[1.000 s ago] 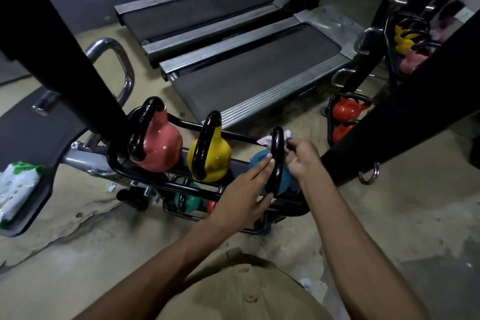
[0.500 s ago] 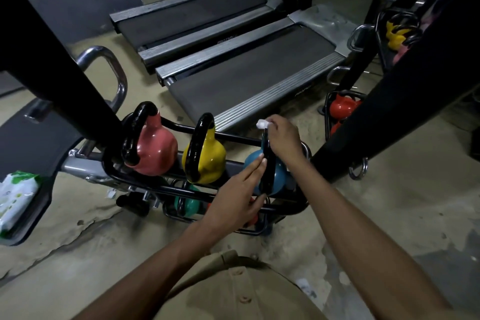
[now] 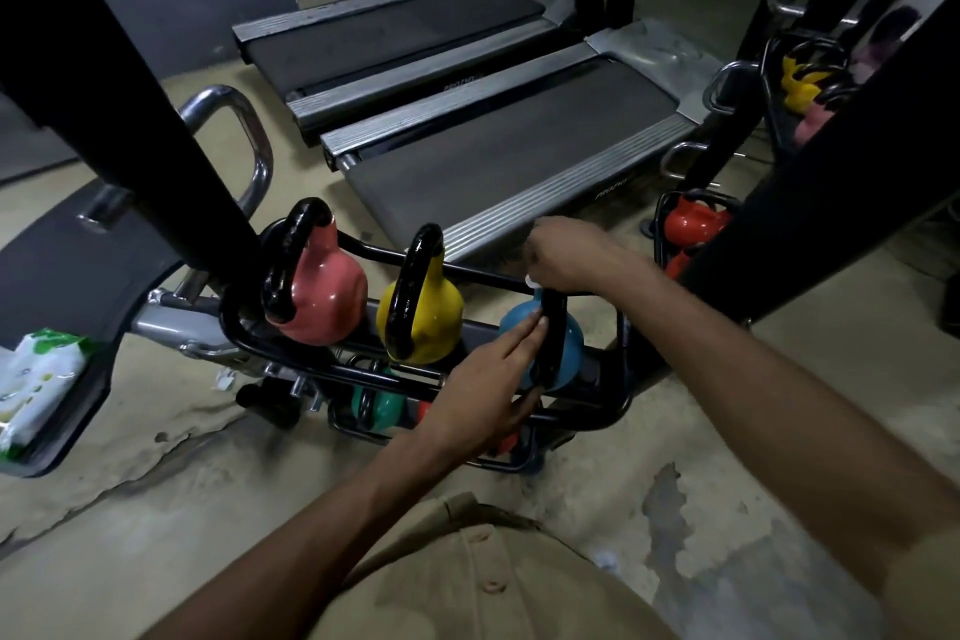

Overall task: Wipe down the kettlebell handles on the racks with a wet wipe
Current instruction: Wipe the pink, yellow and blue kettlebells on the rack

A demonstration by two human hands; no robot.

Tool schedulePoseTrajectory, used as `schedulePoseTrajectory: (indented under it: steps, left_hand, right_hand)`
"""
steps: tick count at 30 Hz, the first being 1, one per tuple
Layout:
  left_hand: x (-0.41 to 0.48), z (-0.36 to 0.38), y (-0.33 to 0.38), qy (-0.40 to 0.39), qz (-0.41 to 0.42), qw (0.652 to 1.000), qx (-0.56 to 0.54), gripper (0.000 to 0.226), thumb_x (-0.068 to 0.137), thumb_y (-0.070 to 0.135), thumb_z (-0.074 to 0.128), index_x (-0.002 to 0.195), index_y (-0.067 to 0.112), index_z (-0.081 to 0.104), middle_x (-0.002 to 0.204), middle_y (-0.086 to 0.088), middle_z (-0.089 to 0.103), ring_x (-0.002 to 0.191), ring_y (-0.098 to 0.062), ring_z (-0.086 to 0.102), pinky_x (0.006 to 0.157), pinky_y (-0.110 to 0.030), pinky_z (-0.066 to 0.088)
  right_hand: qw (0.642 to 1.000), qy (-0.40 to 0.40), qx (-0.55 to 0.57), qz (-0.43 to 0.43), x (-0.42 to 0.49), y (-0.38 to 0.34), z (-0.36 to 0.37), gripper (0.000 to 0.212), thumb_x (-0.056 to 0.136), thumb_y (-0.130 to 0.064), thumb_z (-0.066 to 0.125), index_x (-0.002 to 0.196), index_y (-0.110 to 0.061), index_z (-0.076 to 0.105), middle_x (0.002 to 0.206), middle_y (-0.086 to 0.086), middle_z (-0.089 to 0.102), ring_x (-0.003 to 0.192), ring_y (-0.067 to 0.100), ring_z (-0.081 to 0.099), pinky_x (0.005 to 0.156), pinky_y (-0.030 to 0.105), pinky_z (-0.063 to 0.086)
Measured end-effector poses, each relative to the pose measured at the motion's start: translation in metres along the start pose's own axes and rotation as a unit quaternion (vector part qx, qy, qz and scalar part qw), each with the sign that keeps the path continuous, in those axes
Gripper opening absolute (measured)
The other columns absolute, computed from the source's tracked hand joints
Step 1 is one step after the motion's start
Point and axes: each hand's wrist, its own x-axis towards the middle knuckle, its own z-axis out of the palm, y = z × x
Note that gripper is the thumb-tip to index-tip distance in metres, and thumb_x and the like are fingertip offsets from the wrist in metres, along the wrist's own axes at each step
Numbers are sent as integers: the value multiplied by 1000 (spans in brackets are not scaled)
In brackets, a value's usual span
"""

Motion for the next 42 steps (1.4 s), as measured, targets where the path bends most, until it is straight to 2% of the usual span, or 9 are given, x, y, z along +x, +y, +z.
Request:
schedulePoseTrajectory:
  steps: [6,12,14,17,22,29,34,38,42]
  left_hand:
    - [-3,5,-3,-3,-13,1000,-19,87,95,26,65,166,21,14,173,8,11,127,-20,57,100,-32,51]
    - [-5,4,-3,-15,-16,1000,-20,87,98,31,65,166,25,11,173,12,8,123,-16,60,100,-36,54]
    - [-4,3,-3,-20,-18,1000,-17,88,97,30,65,166,26,10,173,15,5,122,-15,61,101,-35,54]
    - [-5,1,-3,-25,-19,999,-14,89,97,28,65,166,27,9,173,15,4,124,-15,58,99,-34,54]
    - [-4,1,-5,-28,-20,999,-11,89,97,29,64,166,27,8,173,14,5,122,-15,58,98,-36,54]
    - [-4,2,-7,-30,-15,999,-19,90,96,27,64,166,30,7,173,17,3,104,-13,64,89,-37,56]
    - [-3,1,-9,-29,-5,999,-21,90,96,26,64,166,29,8,172,18,3,116,-13,61,90,-36,57]
    - [-4,0,-7,-31,-13,999,-39,91,95,23,65,166,28,9,172,17,3,123,-12,59,92,-33,56]
    - [-5,0,-9,-34,-18,997,-60,92,95,21,67,166,30,10,172,19,3,130,-15,56,96,-36,55]
  right_hand:
    - [840,290,420,187,-74,-19,66,17,100,-34,62,91,-20,67,89,-2,65,80,14,63,70,28,48]
    - [349,155,868,319,-57,-25,98,24,101,2,43,88,-8,60,74,7,57,66,15,55,63,23,53]
    - [271,111,902,317,-34,-12,106,23,103,-1,42,109,2,63,89,15,62,79,22,63,83,31,58]
    - [223,91,914,328,-11,0,106,33,101,-2,45,129,10,61,104,20,69,83,27,74,72,34,64]
    - [256,88,906,325,-15,-12,100,30,104,-6,48,125,8,63,111,25,73,97,32,73,61,35,65]
    - [204,88,928,298,-37,-17,88,28,107,-7,42,125,6,59,87,23,75,69,29,78,59,35,63]
    - [300,176,891,293,-60,-31,94,16,104,-2,48,110,-9,62,89,9,68,78,18,67,66,27,59]
    - [392,212,848,286,-44,-26,74,4,99,-11,64,99,-15,63,99,19,72,96,35,72,90,47,59]
    - [624,285,670,282,-69,-47,69,17,97,-36,70,96,-19,67,103,5,72,94,17,70,80,25,56]
